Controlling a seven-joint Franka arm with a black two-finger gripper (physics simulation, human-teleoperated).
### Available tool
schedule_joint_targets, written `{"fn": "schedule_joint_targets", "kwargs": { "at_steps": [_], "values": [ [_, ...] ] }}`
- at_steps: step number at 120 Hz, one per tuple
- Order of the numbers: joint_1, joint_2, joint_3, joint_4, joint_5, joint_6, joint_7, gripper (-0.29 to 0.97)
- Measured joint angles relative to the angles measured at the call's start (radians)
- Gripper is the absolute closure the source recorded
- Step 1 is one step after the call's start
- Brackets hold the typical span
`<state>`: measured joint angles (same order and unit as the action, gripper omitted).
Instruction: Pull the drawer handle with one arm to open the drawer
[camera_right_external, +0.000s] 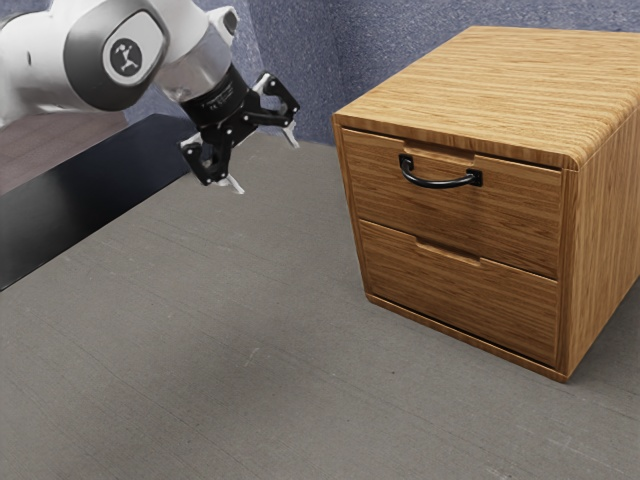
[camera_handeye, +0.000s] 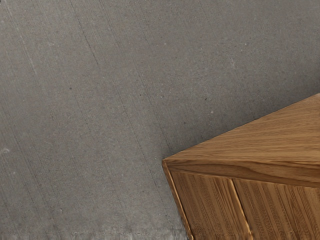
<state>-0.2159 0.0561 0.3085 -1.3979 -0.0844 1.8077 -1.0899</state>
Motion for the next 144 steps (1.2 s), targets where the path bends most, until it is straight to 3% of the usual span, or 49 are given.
{"fn": "schedule_joint_targets", "kwargs": {
  "at_steps": [30,64,98,144],
  "values": [
    [-0.141,0.004,-0.006,-0.010,0.105,0.059,-0.281,0.00],
    [-0.180,0.029,-0.005,-0.032,0.130,0.206,-0.492,0.00],
    [-0.265,-0.010,0.002,-0.096,0.136,0.273,-0.624,0.00],
    [-0.260,-0.007,0.003,-0.122,0.162,0.324,-0.699,0.00]
  ]
}}
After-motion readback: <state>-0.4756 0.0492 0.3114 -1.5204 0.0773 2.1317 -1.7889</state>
